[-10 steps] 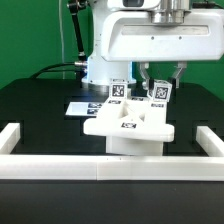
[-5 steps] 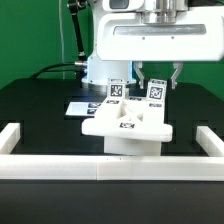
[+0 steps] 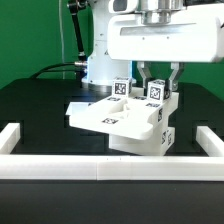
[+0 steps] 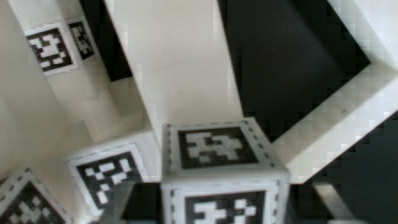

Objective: Assemble chair

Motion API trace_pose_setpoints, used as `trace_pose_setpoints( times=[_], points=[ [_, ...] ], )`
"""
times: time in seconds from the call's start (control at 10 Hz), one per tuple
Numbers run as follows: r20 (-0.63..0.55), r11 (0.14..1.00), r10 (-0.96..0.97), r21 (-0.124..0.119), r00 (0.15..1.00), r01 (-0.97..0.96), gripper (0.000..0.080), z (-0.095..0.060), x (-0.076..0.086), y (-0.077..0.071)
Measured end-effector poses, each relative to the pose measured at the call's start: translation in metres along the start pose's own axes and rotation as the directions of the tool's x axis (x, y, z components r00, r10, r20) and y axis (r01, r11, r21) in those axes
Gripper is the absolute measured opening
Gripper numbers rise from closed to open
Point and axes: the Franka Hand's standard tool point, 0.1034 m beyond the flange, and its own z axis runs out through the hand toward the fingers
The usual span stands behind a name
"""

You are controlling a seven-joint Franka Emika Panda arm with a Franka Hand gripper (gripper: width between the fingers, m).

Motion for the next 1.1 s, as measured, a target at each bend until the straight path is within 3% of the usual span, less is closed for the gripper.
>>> trace_pose_setpoints(
  times=[0.1, 0.2, 0.5, 0.7, 1.1],
  points=[
    [0.002, 0.993, 0.120, 0.002, 0.993, -0.120, 0.0285, 0.0000, -0.0008, -0.0008],
    [0.002, 0.992, 0.124, 0.002, 0.992, -0.124, 0.0285, 0.0000, -0.0008, -0.0008],
    [0.002, 0.998, 0.067, 0.000, 0.998, -0.067, 0.0610, 0.0003, -0.0034, -0.0025],
    [-0.001, 0.994, -0.106, -0.005, 0.994, 0.106, 0.0641, 0.0004, -0.0063, -0.0047],
    [-0.001, 0.879, -0.478, -0.016, 0.879, 0.477, 0.0649, 0.0007, -0.0100, -0.0075]
  ],
)
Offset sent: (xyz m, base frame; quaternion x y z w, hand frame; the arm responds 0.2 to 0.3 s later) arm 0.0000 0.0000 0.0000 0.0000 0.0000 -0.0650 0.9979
